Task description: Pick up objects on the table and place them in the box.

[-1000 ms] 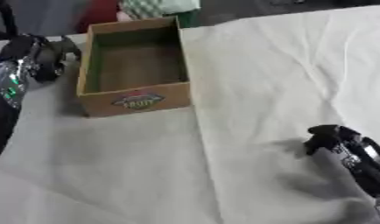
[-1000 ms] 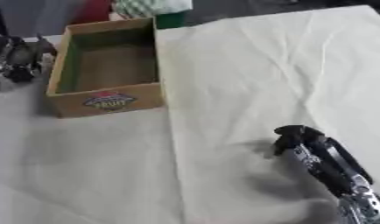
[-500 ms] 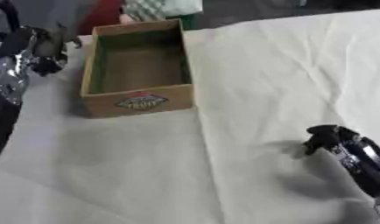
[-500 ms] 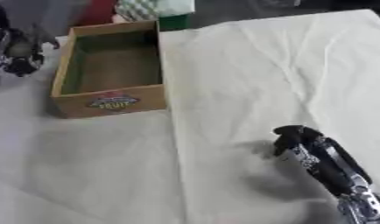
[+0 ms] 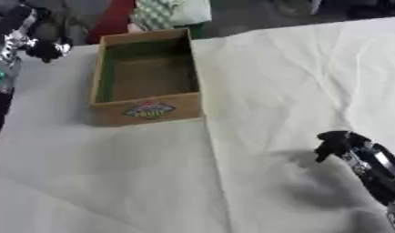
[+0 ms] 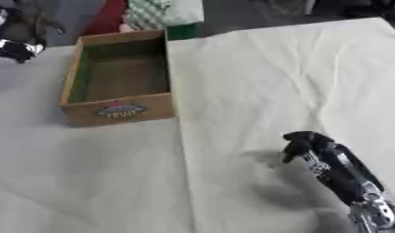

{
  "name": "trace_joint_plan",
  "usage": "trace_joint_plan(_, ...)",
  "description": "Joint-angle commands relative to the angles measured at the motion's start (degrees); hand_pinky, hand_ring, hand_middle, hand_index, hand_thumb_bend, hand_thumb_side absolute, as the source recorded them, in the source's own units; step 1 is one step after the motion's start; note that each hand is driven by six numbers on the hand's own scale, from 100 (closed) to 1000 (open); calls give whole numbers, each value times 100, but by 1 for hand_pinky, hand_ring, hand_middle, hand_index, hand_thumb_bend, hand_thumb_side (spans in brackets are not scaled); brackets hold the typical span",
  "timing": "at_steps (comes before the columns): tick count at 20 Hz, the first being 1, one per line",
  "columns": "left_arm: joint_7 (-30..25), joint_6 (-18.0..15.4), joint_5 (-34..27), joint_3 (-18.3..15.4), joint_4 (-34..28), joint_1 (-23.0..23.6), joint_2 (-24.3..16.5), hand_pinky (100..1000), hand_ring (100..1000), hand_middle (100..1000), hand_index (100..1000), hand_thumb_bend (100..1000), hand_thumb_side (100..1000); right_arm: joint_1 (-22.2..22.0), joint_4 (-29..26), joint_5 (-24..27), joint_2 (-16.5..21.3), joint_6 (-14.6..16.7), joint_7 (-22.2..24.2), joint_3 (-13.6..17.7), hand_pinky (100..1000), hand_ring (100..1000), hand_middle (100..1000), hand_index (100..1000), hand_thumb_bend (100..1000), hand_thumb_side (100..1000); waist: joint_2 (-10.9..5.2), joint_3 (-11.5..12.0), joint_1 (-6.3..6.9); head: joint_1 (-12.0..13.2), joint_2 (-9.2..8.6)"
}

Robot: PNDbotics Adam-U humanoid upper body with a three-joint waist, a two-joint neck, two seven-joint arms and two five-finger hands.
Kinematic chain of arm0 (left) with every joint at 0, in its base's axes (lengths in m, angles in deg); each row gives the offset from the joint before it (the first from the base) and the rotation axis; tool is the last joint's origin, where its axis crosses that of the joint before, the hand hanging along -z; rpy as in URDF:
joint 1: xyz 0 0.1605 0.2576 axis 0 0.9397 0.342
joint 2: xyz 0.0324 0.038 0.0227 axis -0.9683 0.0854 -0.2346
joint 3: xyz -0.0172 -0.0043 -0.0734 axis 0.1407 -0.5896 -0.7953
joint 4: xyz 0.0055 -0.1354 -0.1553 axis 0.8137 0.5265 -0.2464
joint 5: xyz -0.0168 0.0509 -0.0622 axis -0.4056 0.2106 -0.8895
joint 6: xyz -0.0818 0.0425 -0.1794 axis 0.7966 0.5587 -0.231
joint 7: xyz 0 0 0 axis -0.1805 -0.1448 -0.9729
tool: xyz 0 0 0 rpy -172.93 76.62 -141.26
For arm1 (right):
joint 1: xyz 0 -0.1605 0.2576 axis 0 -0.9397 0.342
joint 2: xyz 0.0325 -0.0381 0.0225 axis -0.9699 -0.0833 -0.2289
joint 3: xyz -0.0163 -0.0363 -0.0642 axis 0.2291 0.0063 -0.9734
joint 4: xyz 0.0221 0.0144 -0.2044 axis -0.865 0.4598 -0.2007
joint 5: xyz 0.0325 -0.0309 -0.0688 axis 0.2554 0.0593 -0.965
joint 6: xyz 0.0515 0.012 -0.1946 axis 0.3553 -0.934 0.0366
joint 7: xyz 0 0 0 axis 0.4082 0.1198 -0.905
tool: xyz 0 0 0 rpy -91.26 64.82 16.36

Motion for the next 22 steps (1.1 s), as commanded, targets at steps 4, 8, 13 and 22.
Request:
trace_joint_plan(4, -475, -435, 19, 406, -563, -340, 254, 545, 306, 286, 406, 100, 144, 24, -60, 72, 35, 11, 33, 13, 757, 537, 547, 754, 100, 669, -153, -16, -66, 48, 15)
trace_joint_plan(8, -683, -691, 194, 659, -679, -370, 550, 548, 314, 292, 410, 100, 128, 23, -56, 78, 17, 9, 47, -1, 757, 537, 547, 754, 100, 673, -149, -49, -88, 81, 19)
trace_joint_plan(13, -829, -870, 420, 819, -586, -305, 802, 552, 324, 301, 418, 100, 122, 23, -51, 73, 6, 3, 48, -9, 757, 537, 548, 754, 100, 678, -142, -75, -82, 160, 42)
trace_joint_plan(22, -1128, -1084, 662, 916, -349, -195, 986, 602, 399, 378, 485, 103, 100, 25, -51, 72, -12, -11, 60, -16, 757, 537, 548, 754, 100, 674, -135, -57, -74, 370, 146)
